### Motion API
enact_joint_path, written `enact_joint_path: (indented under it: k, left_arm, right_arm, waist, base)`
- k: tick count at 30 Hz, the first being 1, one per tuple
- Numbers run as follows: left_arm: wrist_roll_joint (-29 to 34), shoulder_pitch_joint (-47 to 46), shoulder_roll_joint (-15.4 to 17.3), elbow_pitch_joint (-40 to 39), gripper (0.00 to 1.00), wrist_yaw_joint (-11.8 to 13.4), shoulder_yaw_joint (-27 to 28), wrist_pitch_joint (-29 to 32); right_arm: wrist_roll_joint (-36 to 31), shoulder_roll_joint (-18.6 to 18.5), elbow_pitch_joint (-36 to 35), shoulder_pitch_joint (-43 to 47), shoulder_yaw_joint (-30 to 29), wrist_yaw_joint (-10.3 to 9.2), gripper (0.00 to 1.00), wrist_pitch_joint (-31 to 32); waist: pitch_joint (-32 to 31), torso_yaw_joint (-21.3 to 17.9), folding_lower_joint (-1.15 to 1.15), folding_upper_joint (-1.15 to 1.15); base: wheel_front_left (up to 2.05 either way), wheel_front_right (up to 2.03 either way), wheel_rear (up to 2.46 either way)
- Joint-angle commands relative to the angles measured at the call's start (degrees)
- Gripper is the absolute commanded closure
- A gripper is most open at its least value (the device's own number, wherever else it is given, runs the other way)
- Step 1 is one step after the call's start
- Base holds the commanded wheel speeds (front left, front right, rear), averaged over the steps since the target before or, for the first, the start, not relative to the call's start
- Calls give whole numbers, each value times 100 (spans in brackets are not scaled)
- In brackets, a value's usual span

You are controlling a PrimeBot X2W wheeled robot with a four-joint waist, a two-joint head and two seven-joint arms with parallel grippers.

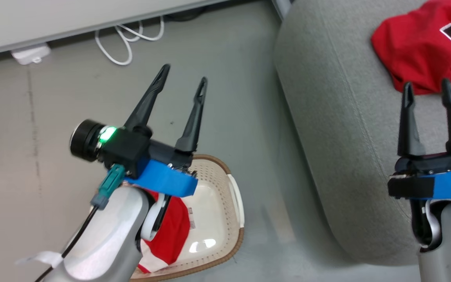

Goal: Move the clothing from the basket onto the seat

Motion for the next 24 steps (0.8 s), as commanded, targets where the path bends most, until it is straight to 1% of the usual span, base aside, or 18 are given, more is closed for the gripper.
enact_joint_path:
  k: [1, 7, 12, 19, 24]
  left_arm:
    - [74, 191, -28, -47, 0, -24, 148, -13]
    - [368, 929, -231, -198, 0, -220, 1067, -13]
    - [594, 1462, -417, -235, 0, -427, 1761, -14]
    - [853, 2087, -648, -141, 0, -740, 2529, -14]
    - [1017, 2377, -813, -55, 0, -963, 2866, -14]
  right_arm:
    - [4, -21, -35, 135, 67, 3, 0, -24]
    - [-39, -54, -74, 390, 245, 2, 0, -24]
    - [-103, -18, -29, 635, 389, 3, 0, -24]
    - [-148, 95, 15, 1018, 530, 3, 0, -24]
    - [-142, 152, 69, 1255, 543, 2, 0, -24]
  waist:
    - [-303, 319, 2, 0]
    - [-679, 719, 2, 0]
    - [-969, 954, 2, 0]
    - [-1274, 1121, 2, 0]
    - [-1399, 1162, 2, 0]
  base:
    - [0, 0, 0]
    - [0, 0, 0]
    - [0, 0, 0]
    - [0, 0, 0]
    - [0, 0, 0]
